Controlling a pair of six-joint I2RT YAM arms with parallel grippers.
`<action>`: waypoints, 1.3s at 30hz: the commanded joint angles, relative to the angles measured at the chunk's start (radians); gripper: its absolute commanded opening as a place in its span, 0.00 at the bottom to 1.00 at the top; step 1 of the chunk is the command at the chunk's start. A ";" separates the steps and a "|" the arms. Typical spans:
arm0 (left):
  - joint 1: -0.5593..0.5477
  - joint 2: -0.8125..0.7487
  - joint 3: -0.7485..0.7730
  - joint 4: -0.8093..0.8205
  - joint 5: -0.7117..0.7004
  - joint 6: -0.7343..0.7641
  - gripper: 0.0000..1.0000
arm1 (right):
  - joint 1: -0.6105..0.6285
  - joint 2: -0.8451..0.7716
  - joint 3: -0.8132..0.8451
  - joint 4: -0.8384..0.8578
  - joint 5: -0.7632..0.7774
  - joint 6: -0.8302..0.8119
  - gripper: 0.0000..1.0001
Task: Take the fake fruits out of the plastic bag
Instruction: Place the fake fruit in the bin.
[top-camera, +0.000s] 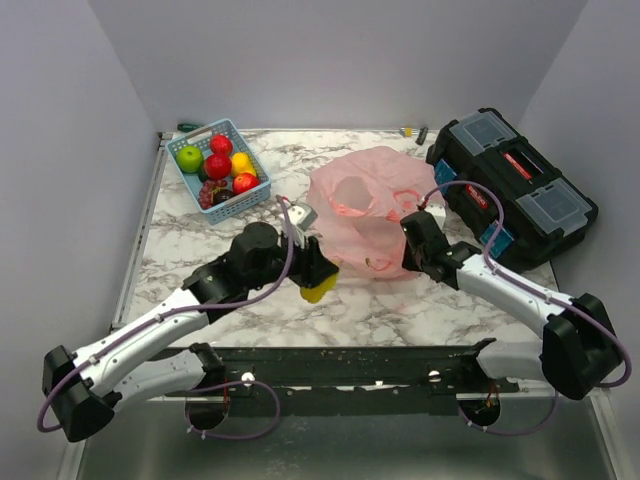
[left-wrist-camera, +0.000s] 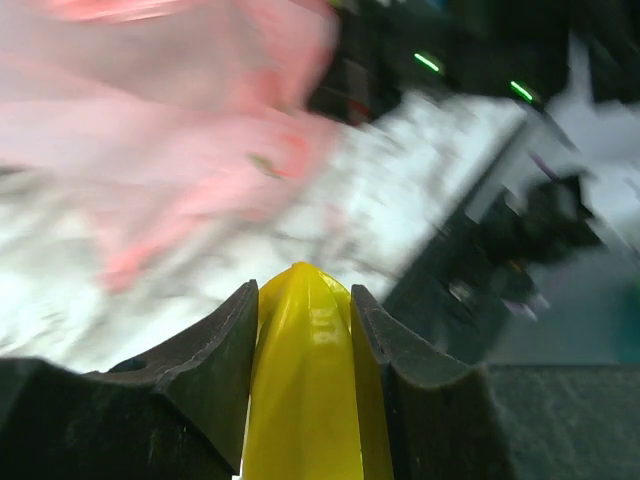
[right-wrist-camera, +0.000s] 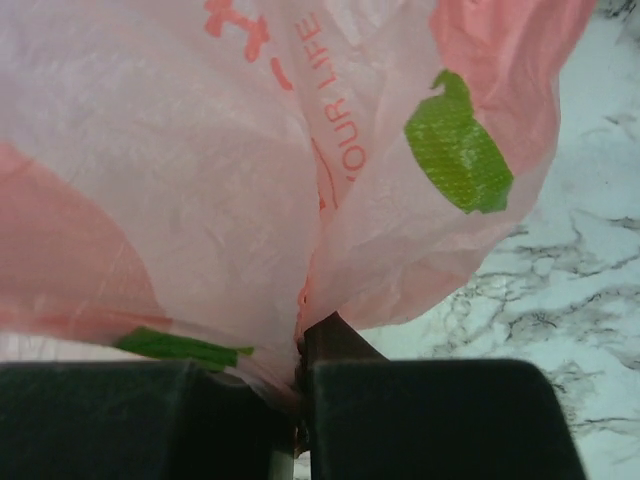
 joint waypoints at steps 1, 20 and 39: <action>0.133 -0.071 0.087 -0.195 -0.464 -0.044 0.00 | 0.001 -0.075 -0.042 -0.025 -0.065 0.003 0.13; 0.833 0.450 0.344 0.052 -0.387 -0.362 0.00 | 0.002 -0.425 -0.180 0.125 -0.178 -0.085 0.92; 1.039 0.956 0.800 -0.184 -0.399 -0.250 0.05 | 0.002 -0.393 -0.181 0.128 -0.235 -0.086 0.92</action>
